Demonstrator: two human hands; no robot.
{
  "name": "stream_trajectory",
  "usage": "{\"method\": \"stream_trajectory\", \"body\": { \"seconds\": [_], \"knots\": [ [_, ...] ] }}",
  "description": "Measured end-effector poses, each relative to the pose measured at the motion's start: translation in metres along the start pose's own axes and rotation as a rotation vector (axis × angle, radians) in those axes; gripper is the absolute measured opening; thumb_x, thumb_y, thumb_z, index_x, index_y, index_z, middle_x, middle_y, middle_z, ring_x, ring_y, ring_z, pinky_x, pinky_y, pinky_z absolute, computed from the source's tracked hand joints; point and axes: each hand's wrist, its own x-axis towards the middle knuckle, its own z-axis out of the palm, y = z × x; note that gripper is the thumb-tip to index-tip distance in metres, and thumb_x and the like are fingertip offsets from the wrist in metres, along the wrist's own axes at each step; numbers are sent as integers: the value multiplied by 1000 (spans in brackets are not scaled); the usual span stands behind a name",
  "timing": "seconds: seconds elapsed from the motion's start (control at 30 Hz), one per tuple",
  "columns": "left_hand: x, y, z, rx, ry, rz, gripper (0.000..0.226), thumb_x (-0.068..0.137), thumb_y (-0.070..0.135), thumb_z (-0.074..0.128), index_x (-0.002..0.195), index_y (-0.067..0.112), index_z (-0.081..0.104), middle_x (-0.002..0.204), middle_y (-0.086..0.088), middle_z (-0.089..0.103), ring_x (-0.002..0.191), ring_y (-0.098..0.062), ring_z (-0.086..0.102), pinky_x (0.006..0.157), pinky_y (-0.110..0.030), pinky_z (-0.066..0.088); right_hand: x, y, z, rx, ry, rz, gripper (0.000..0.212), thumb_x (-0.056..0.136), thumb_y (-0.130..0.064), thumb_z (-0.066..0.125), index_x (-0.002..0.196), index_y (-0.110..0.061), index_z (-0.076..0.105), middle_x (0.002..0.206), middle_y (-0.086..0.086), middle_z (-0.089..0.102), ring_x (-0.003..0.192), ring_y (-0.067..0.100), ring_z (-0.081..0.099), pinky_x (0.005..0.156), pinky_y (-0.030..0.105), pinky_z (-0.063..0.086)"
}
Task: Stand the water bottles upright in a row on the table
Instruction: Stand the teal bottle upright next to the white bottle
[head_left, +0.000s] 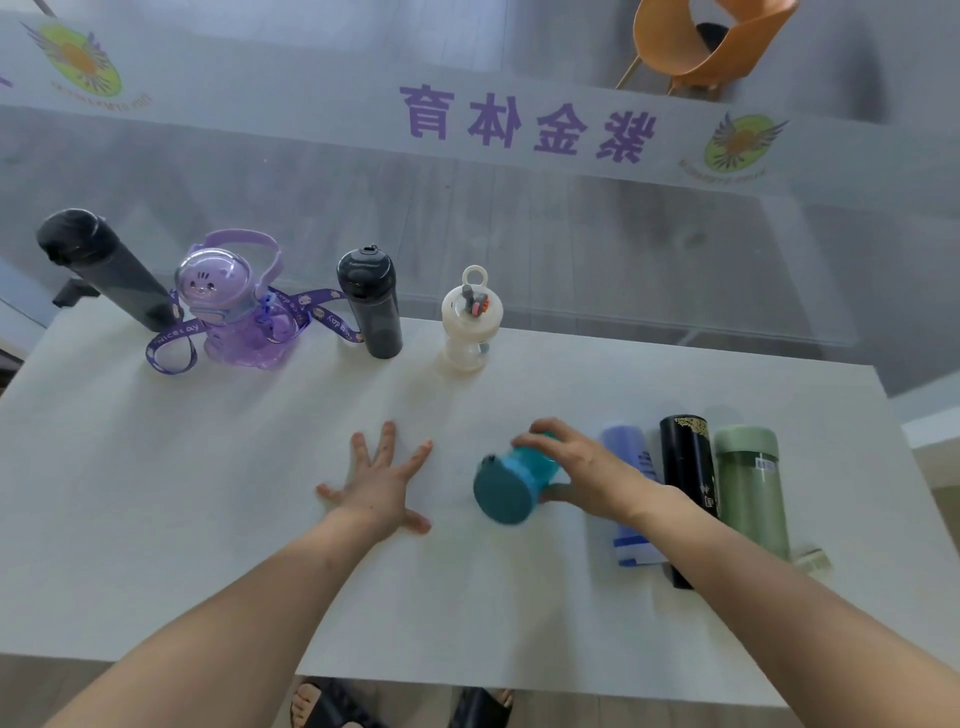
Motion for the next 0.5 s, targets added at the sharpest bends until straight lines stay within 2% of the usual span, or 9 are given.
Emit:
{"method": "stream_trajectory", "body": {
  "seconds": [0.1, 0.17, 0.27, 0.33, 0.43, 0.5],
  "knots": [
    [-1, 0, 0, -5, 12, 4, 123, 72, 55, 87, 148, 69, -7, 160, 15, -40, 150, -31, -33, 100, -85, 22, 6, -1, 0, 356, 200, 210, 72, 80, -20, 88, 142, -28, 52, 137, -3, 54, 121, 18, 56, 111, 43, 45],
    [-1, 1, 1, -1, 16, 6, 123, 72, 54, 87, 148, 70, -8, 161, 15, -40, 150, -31, -33, 101, -84, 23, 8, -1, 6, 562, 345, 312, 65, 79, -15, 88, 135, -29, 56, 129, -4, 62, 119, 16, 59, 109, 41, 48],
    [-2, 1, 0, 4, 13, 1, 123, 73, 54, 87, 148, 70, -9, 161, 15, -40, 150, -31, -34, 101, -83, 24, 12, -6, 9, 712, 462, 423, 57, 83, -11, 85, 132, -22, 57, 120, -11, 67, 112, -4, 60, 105, 31, 51],
    [-1, 1, 1, 6, 13, 2, 123, 73, 55, 86, 148, 70, -9, 160, 15, -40, 150, -31, -34, 101, -83, 23, 14, -9, 12, 737, 497, 461, 60, 84, -11, 83, 133, -24, 51, 119, -16, 65, 108, -12, 59, 104, 28, 50],
    [-1, 1, 1, 4, 12, 3, 122, 73, 55, 86, 148, 69, -9, 160, 16, -40, 150, -31, -34, 101, -83, 23, 16, -12, 21, 731, 546, 493, 63, 84, -16, 83, 127, -31, 39, 124, -15, 61, 117, 5, 59, 105, 40, 51],
    [-2, 1, 0, 2, 16, 0, 118, 75, 58, 84, 149, 68, -7, 161, 15, -38, 151, -31, -32, 102, -83, 24, 17, -17, 26, 697, 582, 497, 68, 83, -19, 84, 129, -32, 35, 128, -10, 58, 123, 15, 57, 106, 40, 50]
  ]
}}
